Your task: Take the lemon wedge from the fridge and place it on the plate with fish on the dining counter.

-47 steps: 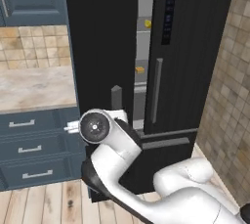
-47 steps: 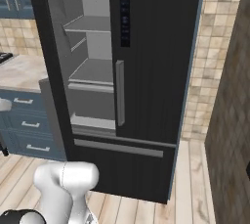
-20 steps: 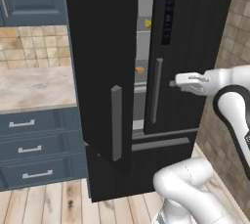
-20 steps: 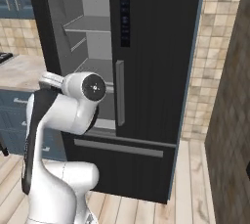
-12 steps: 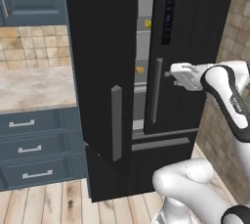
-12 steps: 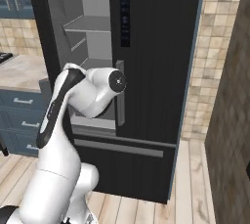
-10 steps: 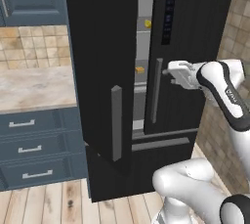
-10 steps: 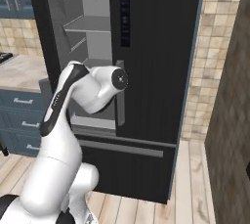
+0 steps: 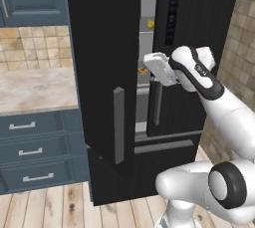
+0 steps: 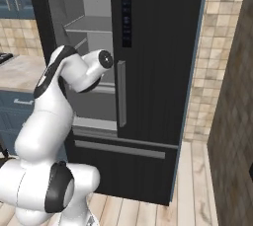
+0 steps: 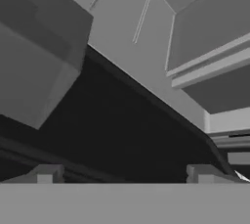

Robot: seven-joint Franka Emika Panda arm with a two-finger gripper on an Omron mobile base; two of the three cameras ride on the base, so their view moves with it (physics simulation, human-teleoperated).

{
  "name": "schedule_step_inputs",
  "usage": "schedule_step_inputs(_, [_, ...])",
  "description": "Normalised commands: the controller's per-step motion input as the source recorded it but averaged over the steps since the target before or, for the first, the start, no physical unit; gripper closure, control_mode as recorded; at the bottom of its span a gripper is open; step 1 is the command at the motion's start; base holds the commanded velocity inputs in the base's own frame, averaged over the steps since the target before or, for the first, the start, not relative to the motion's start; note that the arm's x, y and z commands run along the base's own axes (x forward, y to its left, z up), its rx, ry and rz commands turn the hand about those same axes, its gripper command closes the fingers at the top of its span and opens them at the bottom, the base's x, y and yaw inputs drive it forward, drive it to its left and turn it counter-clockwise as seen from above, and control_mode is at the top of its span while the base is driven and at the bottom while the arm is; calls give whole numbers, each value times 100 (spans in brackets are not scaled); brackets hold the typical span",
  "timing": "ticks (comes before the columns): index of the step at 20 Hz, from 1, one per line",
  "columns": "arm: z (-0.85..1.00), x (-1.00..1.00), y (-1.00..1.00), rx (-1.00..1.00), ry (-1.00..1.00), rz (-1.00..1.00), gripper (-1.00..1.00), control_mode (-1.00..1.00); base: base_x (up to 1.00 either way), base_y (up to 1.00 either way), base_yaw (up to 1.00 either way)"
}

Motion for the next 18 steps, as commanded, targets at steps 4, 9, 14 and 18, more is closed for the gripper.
schedule_step_inputs(4, [0,3,100,-6,8,4,-100,-100,0,0,0])
schedule_step_inputs(9, [0,-4,100,-8,1,11,-100,-100,0,0,0])
schedule_step_inputs(14, [0,-3,100,-5,0,16,-100,-100,0,0,0])
schedule_step_inputs(18, [-10,15,100,7,0,10,-100,-100,0,0,0])
